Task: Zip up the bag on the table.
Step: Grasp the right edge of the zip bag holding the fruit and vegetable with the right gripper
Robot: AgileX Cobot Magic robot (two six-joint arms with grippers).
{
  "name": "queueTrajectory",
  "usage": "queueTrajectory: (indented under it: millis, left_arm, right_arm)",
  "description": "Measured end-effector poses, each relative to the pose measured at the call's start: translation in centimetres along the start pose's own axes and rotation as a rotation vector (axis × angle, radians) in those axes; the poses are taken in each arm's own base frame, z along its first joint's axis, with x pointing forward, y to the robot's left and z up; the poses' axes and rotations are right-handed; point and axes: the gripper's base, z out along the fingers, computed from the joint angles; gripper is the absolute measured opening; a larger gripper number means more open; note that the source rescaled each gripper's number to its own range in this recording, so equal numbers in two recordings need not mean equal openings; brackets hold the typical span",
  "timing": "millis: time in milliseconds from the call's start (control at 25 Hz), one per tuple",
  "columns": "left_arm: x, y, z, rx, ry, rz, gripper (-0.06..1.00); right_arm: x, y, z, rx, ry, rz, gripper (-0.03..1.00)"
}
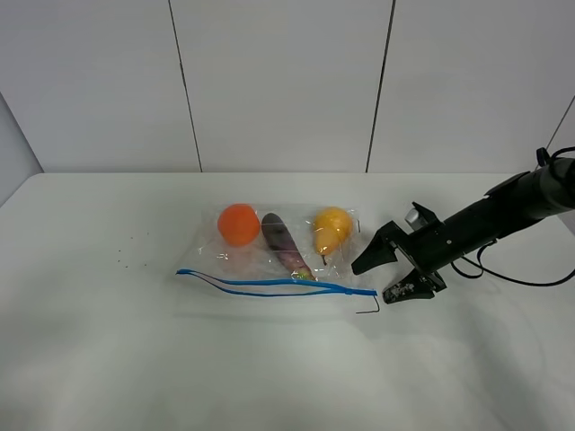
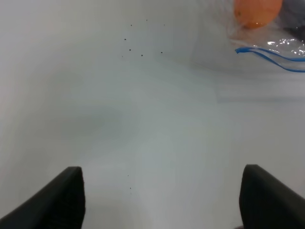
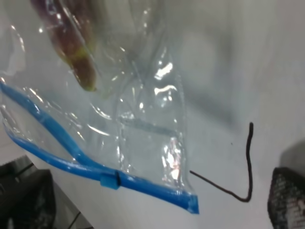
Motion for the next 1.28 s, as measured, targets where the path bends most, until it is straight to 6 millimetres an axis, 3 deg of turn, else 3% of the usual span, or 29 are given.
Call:
queueTrajectory:
  millis: [440,1280]
  left_arm:
    - [0.0,0.0,0.0,0.000,0.000,0.000,0.85]
    - [0.0,0.0,0.0,0.000,0.000,0.000,0.85]
  right_arm:
    - [-0.5,-0.4,0.7,-0.061,-0.040,0.042,0.47]
    - [-0.7,-1.3,1.7,-0.096,-0.052,0.047,0.45]
